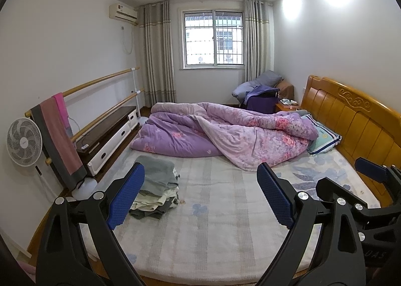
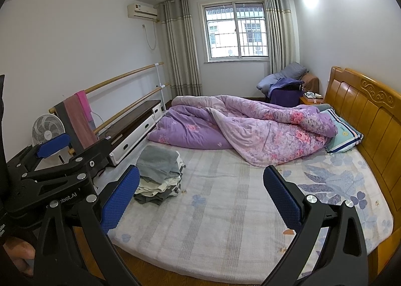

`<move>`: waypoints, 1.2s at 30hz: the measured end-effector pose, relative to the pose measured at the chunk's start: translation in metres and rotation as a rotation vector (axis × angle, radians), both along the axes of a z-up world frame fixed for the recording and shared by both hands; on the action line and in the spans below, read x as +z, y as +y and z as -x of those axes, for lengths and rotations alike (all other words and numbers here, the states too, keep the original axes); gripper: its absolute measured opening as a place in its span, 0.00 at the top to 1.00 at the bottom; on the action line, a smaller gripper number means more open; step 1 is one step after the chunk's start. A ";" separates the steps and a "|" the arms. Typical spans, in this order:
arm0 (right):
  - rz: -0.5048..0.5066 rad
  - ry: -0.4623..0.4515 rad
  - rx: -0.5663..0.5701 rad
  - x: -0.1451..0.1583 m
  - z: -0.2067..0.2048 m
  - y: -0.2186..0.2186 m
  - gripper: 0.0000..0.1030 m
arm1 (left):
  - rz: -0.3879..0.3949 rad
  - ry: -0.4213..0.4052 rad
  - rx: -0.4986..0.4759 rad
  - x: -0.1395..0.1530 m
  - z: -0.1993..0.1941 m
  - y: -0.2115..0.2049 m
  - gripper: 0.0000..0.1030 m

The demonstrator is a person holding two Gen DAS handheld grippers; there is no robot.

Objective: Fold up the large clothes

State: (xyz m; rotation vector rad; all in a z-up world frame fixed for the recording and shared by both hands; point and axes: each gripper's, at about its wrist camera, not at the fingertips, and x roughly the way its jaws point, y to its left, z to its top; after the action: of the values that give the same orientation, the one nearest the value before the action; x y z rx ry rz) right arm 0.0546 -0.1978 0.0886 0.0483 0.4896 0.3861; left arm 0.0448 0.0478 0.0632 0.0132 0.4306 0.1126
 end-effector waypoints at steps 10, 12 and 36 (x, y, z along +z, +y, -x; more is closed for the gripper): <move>0.003 0.010 0.002 -0.004 -0.004 0.004 0.07 | -0.008 0.003 0.013 -0.001 -0.007 0.007 0.11; 0.002 0.009 0.001 -0.003 -0.004 0.004 0.07 | -0.006 0.007 0.012 -0.002 -0.008 0.007 0.11; 0.008 0.026 -0.007 -0.013 -0.014 0.006 0.07 | -0.001 0.017 0.003 -0.005 -0.012 0.012 0.11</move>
State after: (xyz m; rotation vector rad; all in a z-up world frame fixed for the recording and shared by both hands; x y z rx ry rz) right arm 0.0690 -0.1918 0.0754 0.0474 0.5166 0.3768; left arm 0.0569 0.0596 0.0580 0.0144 0.4477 0.1154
